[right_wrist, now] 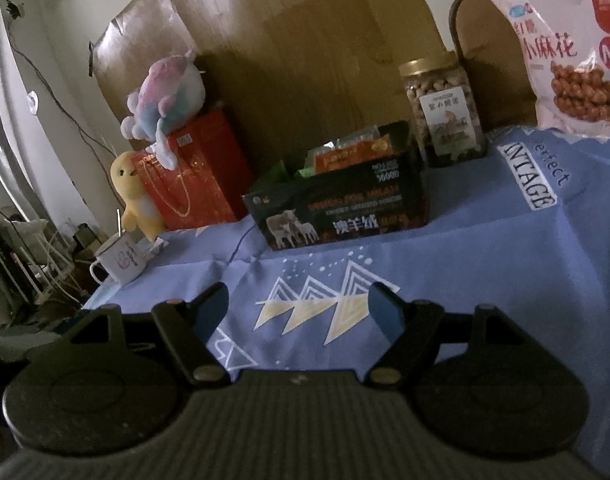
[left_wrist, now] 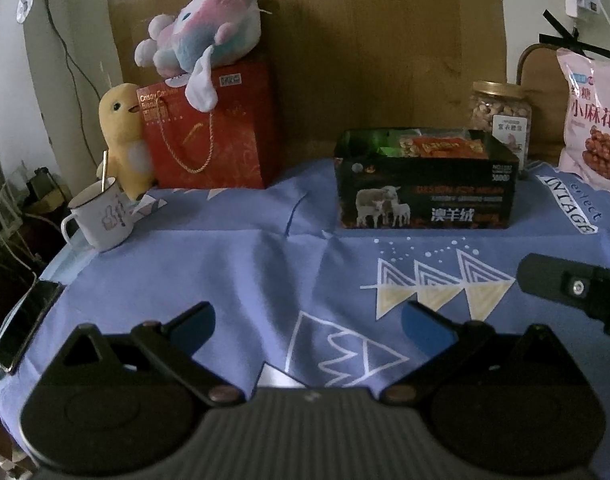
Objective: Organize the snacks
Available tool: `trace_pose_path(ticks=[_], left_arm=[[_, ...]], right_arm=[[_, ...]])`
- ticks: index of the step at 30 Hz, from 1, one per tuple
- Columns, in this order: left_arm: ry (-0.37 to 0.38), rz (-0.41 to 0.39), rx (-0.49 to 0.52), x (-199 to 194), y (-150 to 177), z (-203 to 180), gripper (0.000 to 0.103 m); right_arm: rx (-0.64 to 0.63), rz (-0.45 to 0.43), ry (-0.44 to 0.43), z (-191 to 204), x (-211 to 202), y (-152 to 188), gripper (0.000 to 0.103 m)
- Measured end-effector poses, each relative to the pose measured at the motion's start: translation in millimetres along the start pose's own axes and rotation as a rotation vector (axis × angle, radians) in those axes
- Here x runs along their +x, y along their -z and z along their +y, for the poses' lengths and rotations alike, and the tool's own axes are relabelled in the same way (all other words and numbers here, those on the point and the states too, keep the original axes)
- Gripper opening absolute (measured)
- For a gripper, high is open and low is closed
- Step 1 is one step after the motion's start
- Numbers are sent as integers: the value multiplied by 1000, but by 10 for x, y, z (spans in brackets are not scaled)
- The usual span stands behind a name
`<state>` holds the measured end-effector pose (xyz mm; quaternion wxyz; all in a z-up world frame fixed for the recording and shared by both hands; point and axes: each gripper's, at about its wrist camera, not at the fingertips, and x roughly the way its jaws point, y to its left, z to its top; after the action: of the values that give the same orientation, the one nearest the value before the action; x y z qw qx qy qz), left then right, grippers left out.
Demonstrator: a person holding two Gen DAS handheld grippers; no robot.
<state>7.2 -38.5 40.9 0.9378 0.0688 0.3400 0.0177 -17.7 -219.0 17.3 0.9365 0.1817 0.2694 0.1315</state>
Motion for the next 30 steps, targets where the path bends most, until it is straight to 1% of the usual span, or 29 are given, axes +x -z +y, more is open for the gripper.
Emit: trace_pose_path(ticks=[7,30], left_arm=[[14,-2,3,-2,7,-16,103],[31,-8,10,-1,26,-49,103]], right_arm=[[20,17,0,-44,47,32,79],[24,15,2,-56,41,60,79]])
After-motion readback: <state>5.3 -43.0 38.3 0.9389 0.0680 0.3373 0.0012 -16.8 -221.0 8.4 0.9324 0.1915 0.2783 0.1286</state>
